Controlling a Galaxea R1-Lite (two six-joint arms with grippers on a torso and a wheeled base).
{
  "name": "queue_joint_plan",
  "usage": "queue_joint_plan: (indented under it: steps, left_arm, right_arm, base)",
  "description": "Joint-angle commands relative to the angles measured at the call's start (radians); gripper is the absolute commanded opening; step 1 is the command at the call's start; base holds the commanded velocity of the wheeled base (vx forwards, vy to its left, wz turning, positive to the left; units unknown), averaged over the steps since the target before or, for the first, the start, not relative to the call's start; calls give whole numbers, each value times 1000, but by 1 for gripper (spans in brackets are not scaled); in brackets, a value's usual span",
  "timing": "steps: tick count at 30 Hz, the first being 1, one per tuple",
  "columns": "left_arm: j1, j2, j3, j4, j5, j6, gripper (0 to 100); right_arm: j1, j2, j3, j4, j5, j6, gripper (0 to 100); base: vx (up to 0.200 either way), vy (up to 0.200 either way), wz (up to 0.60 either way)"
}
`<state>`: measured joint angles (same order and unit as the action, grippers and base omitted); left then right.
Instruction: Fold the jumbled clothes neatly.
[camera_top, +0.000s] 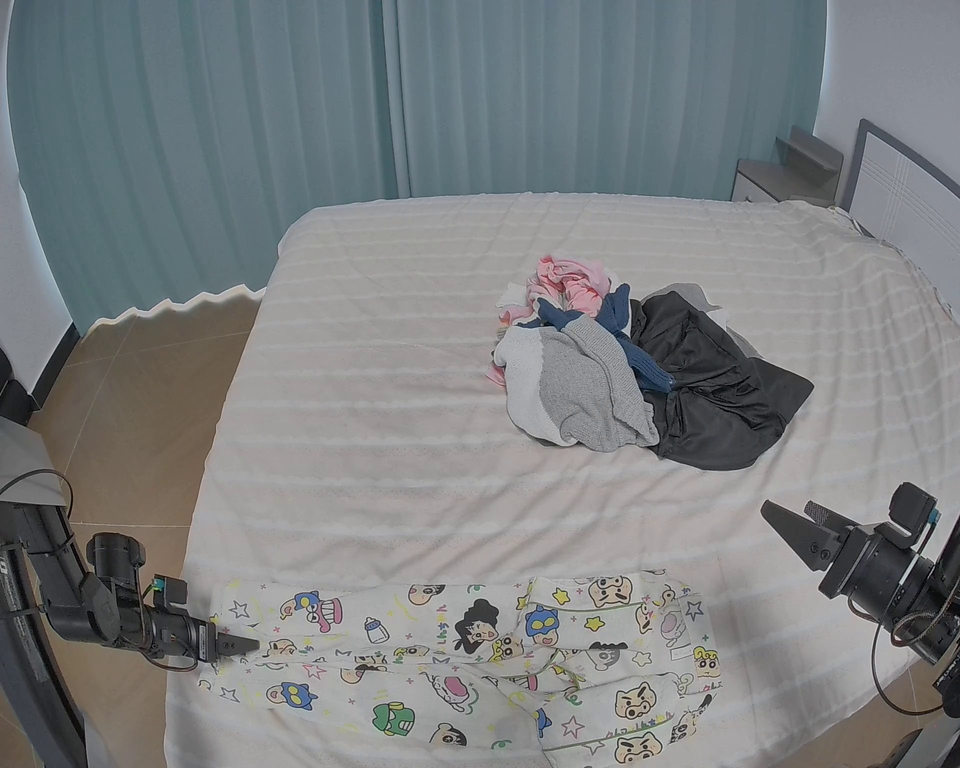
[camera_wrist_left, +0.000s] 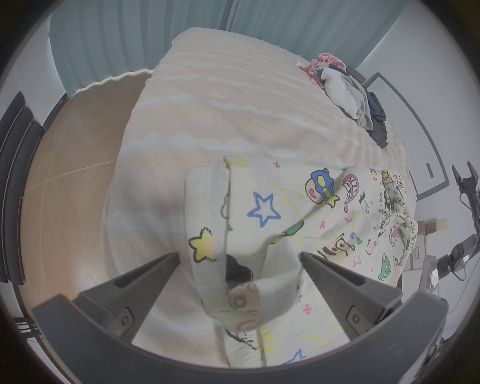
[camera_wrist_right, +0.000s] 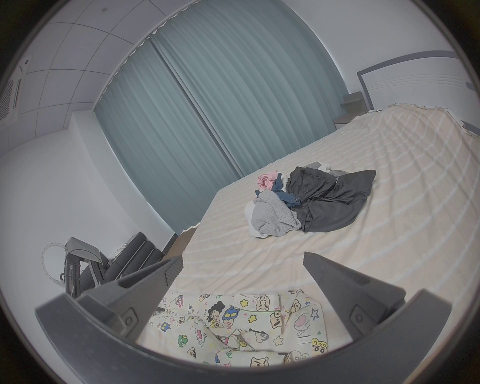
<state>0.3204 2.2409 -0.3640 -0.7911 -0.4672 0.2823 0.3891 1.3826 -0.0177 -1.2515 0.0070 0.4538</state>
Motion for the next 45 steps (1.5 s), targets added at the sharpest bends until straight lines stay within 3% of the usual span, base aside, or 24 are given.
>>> queue_joint_plan:
  steps: [1,10,11,32,45]
  left_arm:
    - [-3,13,2,0,-1,0,100]
    - [-15,22,0,-4,-7,-2,100]
    - [-15,23,0,-5,-7,-2,0]
    - [19,-4,-1,-5,-36,-9,0]
    - [151,-55,-13,1,-87,-11,0]
  right_arm:
    - [2,6,18,0,1,0,100]
    - [2,6,18,0,-1,0,100]
    - [2,6,18,0,-1,0,100]
    - [-6,13,18,1,-1,2,100]
    - [-4,10,18,1,-2,2,100]
  base:
    - [0,0,0]
    - [0,0,0]
    - [0,0,0]
    - [0,0,0]
    - [0,0,0]
